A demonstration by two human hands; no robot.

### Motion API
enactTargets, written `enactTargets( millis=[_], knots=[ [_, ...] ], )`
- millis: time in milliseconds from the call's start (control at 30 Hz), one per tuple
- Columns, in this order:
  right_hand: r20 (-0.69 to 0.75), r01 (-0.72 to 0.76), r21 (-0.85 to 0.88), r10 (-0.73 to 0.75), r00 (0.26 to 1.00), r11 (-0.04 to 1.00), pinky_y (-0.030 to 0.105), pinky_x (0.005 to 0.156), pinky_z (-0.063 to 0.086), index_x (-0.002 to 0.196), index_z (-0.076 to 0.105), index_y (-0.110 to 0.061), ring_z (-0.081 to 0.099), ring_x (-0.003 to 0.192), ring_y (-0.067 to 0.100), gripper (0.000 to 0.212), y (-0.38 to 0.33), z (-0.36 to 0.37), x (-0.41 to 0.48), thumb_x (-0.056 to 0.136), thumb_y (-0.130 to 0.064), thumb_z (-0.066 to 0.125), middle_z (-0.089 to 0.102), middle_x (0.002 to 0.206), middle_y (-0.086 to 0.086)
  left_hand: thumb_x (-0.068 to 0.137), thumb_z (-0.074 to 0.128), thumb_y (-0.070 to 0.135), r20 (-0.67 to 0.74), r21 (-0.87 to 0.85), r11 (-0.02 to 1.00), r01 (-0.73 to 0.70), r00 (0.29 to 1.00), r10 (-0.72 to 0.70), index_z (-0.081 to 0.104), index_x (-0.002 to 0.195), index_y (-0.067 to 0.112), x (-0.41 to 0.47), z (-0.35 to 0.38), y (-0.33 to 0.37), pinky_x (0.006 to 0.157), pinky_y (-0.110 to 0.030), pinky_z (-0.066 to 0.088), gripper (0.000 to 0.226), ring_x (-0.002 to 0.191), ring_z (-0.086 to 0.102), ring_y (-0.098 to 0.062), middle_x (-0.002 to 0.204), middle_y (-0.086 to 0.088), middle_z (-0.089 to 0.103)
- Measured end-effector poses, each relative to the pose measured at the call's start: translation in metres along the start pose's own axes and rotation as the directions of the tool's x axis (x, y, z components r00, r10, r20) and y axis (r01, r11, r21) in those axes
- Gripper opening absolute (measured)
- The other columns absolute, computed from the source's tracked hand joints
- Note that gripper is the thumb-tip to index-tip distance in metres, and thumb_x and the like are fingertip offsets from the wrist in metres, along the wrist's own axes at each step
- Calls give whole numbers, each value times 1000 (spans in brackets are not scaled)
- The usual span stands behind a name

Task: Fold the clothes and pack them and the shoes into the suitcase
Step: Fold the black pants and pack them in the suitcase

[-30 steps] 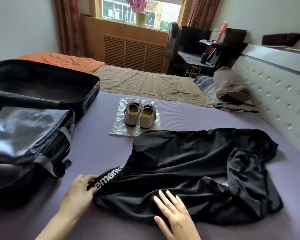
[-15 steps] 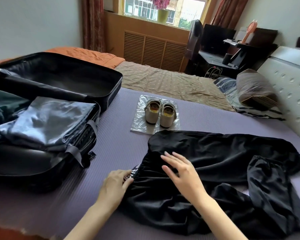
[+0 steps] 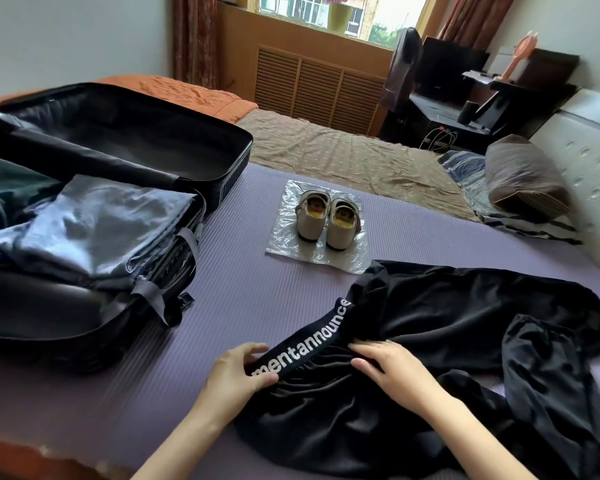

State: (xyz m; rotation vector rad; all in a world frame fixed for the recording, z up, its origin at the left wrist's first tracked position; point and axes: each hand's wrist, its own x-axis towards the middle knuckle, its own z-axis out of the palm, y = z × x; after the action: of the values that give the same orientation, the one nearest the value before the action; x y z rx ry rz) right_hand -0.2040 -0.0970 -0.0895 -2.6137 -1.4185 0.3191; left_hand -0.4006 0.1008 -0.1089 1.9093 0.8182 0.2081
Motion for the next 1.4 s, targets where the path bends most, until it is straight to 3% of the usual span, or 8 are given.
enactTargets(
  millis=[133, 267, 400, 600, 800, 1000, 1133, 1400],
  knots=[
    [-147, -69, 438, 147, 978, 896, 27, 100, 44, 116, 64, -37, 58, 106, -6, 26, -2, -15, 7, 91, -39, 58, 68, 110, -19, 78, 74, 31, 27, -101, 995, 22, 999, -20, 69, 107, 23, -1, 2, -2, 93, -24, 46, 31, 101, 61, -1, 101, 12, 70],
    [-396, -18, 212, 102, 913, 977, 26, 99, 39, 119, 64, -27, 54, 109, 11, 30, -18, -46, 49, 91, -34, 60, 67, 111, -7, 80, 73, 25, -6, -173, 985, 9, 1000, -10, 70, 95, 28, -5, 0, 0, 74, -9, 42, 16, 92, 62, 3, 91, 14, 71],
    [-86, -22, -47, 18, 996, 999, 33, 116, 14, 136, 50, -30, 27, 138, 19, 50, -41, -59, 100, 90, -49, 55, 46, 142, -1, 78, 74, 19, -16, -219, 976, 0, 1000, -3, 70, 90, 30, -9, -1, 2, 75, -8, 45, 16, 87, 64, 8, 87, 15, 72],
    [206, -54, -498, 178, 962, 866, 40, 116, 3, 117, 64, -16, 25, 135, 27, 63, -42, -53, 133, 84, -68, 47, 57, 127, 8, 76, 75, 11, -61, -290, 957, -29, 998, 12, 71, 87, 26, -14, -3, 1, 71, -5, 46, 19, 81, 66, 5, 83, 18, 72],
    [178, -115, 53, 103, 979, 992, 38, 91, 26, 66, 60, -31, 46, 101, 18, 33, -33, -64, 148, 69, -63, 69, 57, 81, -6, 75, 77, 16, -139, -351, 936, 4, 989, -56, 72, 81, 25, -15, -6, -1, 54, -10, 45, 12, 65, 65, 0, 74, 9, 73],
    [-256, 61, 249, 5, 967, 967, 33, 99, 21, 104, 71, -21, 29, 119, 20, 26, -102, -72, 202, 86, -39, 65, 45, 87, -13, 73, 72, 50, -360, -233, 972, 34, 925, -118, 60, 72, 26, 9, -25, 7, 54, -32, 51, 26, 48, 59, -8, 56, 10, 65],
    [-249, 67, 184, -19, 968, 981, 43, 107, 21, 110, 68, -21, 32, 124, 25, 29, -130, -58, 244, 94, -39, 53, 62, 108, -2, 77, 70, 47, -373, -170, 985, 43, 922, -104, 61, 87, 33, 23, -38, 1, 72, -27, 49, 19, 76, 62, -3, 80, 12, 68],
    [-117, -14, 109, 27, 993, 994, 42, 111, 16, 137, 45, -24, 26, 134, 26, 64, -95, -15, 249, 83, -54, 62, 40, 141, 3, 69, 81, 30, -379, -132, 987, 87, 916, -132, 60, 106, 28, 29, -41, -25, 77, -28, 42, 43, 91, 59, -17, 92, 2, 63]
  ],
)
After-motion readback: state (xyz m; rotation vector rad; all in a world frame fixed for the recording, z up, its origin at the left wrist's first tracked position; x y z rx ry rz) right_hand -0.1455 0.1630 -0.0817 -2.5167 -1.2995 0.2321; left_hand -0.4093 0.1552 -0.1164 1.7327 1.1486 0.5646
